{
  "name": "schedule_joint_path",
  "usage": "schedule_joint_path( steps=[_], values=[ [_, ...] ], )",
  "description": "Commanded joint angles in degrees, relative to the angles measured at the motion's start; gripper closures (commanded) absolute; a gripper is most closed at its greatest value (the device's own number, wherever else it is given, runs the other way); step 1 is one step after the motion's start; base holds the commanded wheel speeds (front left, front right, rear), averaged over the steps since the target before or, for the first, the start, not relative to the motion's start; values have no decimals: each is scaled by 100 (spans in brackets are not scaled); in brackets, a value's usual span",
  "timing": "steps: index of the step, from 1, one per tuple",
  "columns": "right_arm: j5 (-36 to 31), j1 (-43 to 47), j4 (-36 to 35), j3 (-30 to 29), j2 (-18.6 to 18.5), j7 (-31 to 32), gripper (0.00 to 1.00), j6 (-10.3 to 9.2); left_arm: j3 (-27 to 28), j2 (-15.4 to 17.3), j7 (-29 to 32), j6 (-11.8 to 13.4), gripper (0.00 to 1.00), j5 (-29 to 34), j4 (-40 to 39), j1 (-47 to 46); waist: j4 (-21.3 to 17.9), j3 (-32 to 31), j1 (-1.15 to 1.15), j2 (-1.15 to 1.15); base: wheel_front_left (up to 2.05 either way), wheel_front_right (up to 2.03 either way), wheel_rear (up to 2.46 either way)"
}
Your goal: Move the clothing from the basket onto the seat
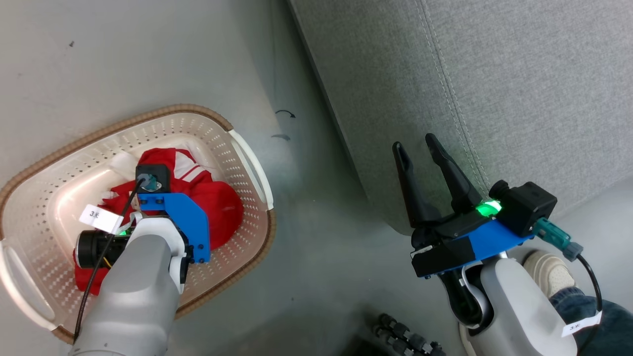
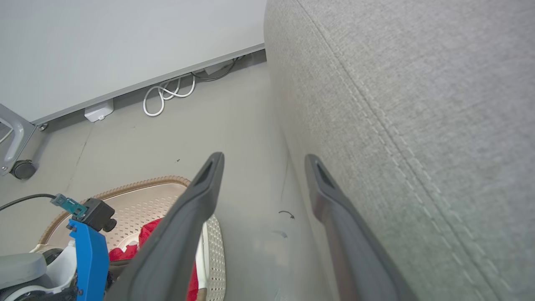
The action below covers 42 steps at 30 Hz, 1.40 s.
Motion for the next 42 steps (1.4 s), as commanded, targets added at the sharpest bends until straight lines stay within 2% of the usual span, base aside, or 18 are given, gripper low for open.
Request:
schedule_joint_path(
  steps=[1, 11, 17, 21, 24, 27, 34, 42],
  values=[
    [6, -93, 0, -22, -7, -29, 0, 3, -8, 5, -24, -36, 100, -38, 22, -62, 39, -54, 0, 0, 0, 0, 0],
    [-241, -34, 126, -143, -8, -30, 0, 3, -70, -149, -236, -338, 100, -191, 74, 66, 394, -585, 0, 0, 0, 0, 0],
    [-558, 161, 336, -388, -11, -27, 0, 3, -290, -283, -333, -709, 100, -292, 5, 191, 903, -1351, 0, 0, 0, 0, 0],
    [-765, 295, 500, -495, -13, -27, 0, 3, -663, -308, -168, -1022, 100, -683, -390, 474, 1257, -1947, 0, 0, 0, 0, 0],
    [-882, 415, 605, -569, -15, -26, 0, 3, -1125, -307, 46, -1109, 100, -1126, -914, 662, 1507, -2365, 0, 0, 0, 0, 0],
    [-984, 524, 680, -648, -14, -7, 0, 3, -1583, -308, 182, -1115, 100, -1598, -1453, 820, 1710, -2736, 0, 0, 0, 0, 0],
    [-1191, 829, 627, -773, -13, 206, 0, 3, -2400, -303, 58, -860, 100, -2541, -2441, 1005, 2019, -3430, 0, 0, 0, 0, 0],
    [-1353, 1198, 365, -838, -11, 527, 0, 3, -2961, -300, -371, -609, 100, -3092, -3068, 609, 2291, -3878, 0, 0, 0, 0, 0]
  ],
)
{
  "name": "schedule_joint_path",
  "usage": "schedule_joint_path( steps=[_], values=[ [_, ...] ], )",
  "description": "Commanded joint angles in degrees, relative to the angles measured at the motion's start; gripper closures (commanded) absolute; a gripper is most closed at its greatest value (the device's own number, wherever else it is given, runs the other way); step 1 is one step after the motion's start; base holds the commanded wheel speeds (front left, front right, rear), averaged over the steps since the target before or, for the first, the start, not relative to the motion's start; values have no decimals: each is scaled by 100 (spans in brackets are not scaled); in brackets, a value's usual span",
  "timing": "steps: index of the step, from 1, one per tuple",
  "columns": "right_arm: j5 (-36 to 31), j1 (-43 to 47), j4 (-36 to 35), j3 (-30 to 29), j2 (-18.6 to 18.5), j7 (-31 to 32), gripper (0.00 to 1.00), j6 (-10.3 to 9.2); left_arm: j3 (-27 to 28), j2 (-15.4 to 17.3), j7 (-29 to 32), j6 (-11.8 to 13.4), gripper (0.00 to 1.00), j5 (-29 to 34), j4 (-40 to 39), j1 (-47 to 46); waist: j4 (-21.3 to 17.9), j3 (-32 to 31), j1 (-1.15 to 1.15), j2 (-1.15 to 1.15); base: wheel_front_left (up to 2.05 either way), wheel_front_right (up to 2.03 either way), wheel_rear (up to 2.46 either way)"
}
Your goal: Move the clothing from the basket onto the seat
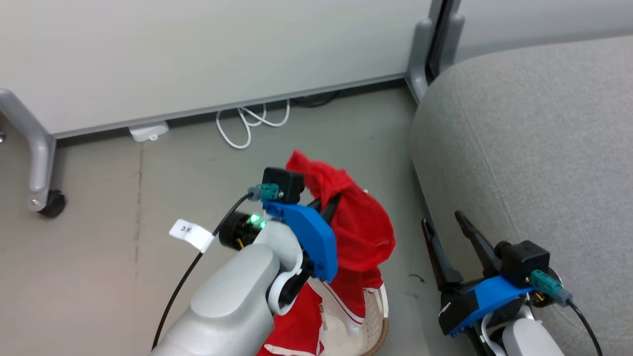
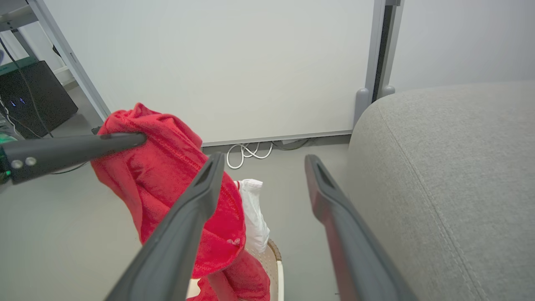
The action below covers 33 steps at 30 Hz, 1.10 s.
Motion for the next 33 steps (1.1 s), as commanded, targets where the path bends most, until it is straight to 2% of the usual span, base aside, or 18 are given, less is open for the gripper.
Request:
schedule_joint_path(
  steps=[1, 13, 25, 33],
  values=[
    [-49, 132, -55, 21, -17, 63, 0, 3, -63, 1, -125, 44, 100, -60, -79, -167, 189, -227, 2, -1, 0, 0, 0],
    [-144, 440, -345, 119, -17, 380, 0, 3, -313, 1, -1037, 107, 100, -121, -241, -1082, 354, -533, 2, -1, 0, 0, 0],
    [-528, 332, -488, 185, -17, 573, 0, 3, -524, 1, -1283, 165, 100, -286, -319, -1247, 420, -592, 2, -1, 0, 0, 0],
    [-898, -137, -233, 370, -16, 752, 0, 3, -763, 1, -1328, 231, 100, -415, -505, -1339, 563, -514, 2, -1, 0, 0, 0]
  ],
)
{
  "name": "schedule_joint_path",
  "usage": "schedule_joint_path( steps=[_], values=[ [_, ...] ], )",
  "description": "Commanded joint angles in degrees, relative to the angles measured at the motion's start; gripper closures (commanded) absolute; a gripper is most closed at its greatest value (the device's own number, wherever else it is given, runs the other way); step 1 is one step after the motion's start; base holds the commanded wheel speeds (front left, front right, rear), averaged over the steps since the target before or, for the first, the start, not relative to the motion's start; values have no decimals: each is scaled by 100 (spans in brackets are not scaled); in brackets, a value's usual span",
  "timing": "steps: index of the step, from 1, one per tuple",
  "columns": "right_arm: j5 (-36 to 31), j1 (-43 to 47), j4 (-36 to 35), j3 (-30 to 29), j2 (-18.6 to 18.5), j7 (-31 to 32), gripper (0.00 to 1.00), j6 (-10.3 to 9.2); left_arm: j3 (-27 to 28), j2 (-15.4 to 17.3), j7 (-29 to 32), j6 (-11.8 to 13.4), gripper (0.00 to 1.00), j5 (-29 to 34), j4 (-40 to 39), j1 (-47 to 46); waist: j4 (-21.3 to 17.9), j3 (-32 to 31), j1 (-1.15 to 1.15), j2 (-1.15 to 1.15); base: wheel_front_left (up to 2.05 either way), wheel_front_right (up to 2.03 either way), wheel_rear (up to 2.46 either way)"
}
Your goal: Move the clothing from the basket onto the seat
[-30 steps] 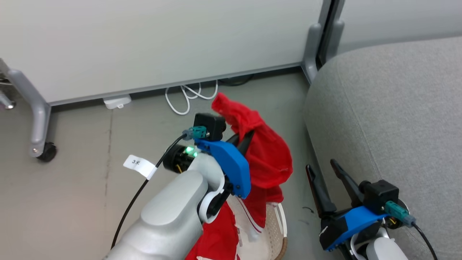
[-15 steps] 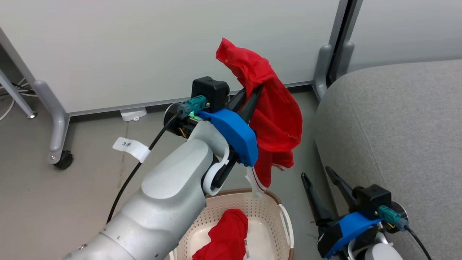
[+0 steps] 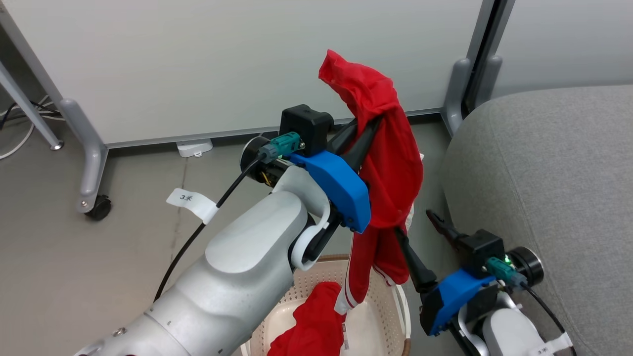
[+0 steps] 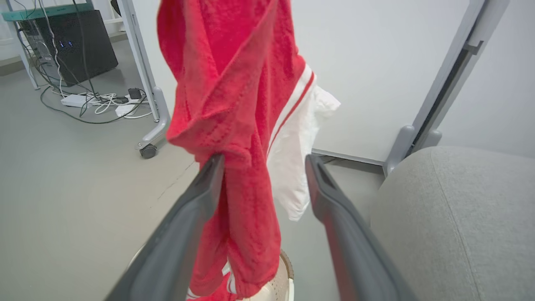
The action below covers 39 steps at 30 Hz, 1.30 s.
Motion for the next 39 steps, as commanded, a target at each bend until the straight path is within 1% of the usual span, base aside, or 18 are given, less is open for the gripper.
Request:
schedule_joint_path(
  steps=[1, 8, 12, 17, 19, 20, 21, 29, 39],
  values=[
    [-15, -110, 61, 42, -17, 33, 0, 3, -22, 2, -37, 25, 100, -26, -35, -106, 27, 16, -1, -1, 0, 0, 0],
    [-128, -730, 763, 309, -18, 88, 0, 3, -227, 1, -74, 81, 100, -200, -209, -219, 148, 48, -1, -1, 0, 0, 0],
    [-139, -1140, 1240, 398, -17, 14, 0, 3, -346, 1, -103, 112, 100, -288, -296, -293, 209, 56, -1, -1, 0, 0, 0],
    [-39, -1549, 1773, 476, -16, -149, 0, 3, -496, 1, -140, 159, 100, -401, -399, -370, 287, 61, -1, -1, 0, 0, 0],
    [98, -1644, 1948, 507, -17, -213, 0, 3, -556, 1, -151, 178, 100, -445, -422, -394, 310, 59, -1, -1, 0, 0, 0],
    [155, -1689, 2006, 513, -17, -267, 58, 3, -579, 1, -162, 193, 100, -459, -427, -409, 317, 57, -1, -1, 0, 0, 0],
    [222, -1725, 2071, 556, -17, -294, 100, 3, -604, 0, -174, 198, 100, -482, -431, -423, 322, 52, -1, -1, 0, 0, 0],
    [493, -1868, 2446, 752, -17, -480, 100, 3, -750, 1, -230, 234, 100, -585, -335, -459, 295, -15, -1, -1, 0, 0, 0],
    [640, -1949, 2673, 867, -17, -646, 100, 3, -869, 0, -243, 273, 100, -755, -277, -486, 219, -56, -1, -1, 0, 0, 0]
  ],
)
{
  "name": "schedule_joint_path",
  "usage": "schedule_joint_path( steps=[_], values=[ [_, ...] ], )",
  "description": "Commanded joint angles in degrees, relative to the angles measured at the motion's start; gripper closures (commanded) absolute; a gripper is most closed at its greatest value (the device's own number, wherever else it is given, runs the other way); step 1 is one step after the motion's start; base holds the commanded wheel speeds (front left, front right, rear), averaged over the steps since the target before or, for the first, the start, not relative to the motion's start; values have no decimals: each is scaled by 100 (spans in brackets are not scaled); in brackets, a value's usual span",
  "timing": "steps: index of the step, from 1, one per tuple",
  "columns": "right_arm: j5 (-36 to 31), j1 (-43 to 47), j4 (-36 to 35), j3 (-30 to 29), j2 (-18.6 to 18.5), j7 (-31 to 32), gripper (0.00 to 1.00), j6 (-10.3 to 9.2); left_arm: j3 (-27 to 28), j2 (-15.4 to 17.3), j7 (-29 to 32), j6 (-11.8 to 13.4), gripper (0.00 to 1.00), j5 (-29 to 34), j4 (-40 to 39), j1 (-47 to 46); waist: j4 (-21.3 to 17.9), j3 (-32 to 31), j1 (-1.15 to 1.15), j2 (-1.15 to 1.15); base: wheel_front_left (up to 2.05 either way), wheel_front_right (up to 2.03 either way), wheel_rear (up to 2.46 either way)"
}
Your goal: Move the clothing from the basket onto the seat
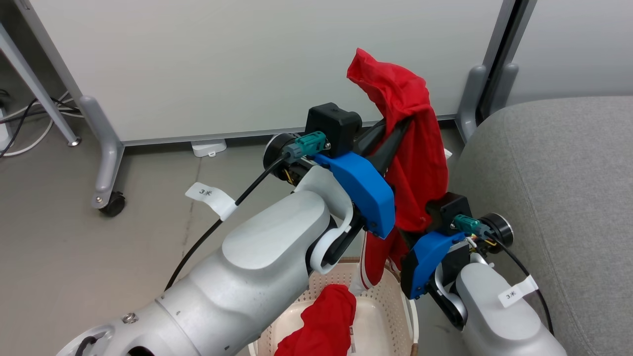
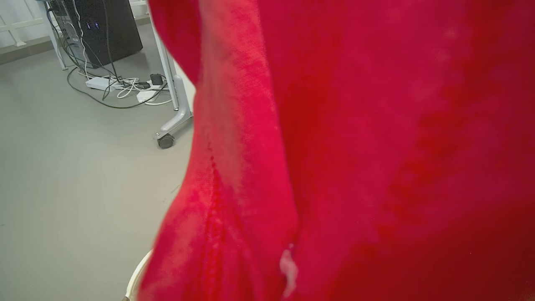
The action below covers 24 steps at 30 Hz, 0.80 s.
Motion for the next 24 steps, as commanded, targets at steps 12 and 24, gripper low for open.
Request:
schedule_joint_path(
  steps=[12, 24],
  values=[
    [37, -143, 203, 131, -16, -110, 100, 3, -174, 1, 141, 26, 0, -117, 202, -78, -85, -105, 0, 0, 0, 0, 0],
    [-14, -203, 280, 102, -16, -123, 100, 3, -229, 19, 131, 43, 0, -154, 334, -29, -95, -97, 0, 0, 0, 0, 0]
  ],
)
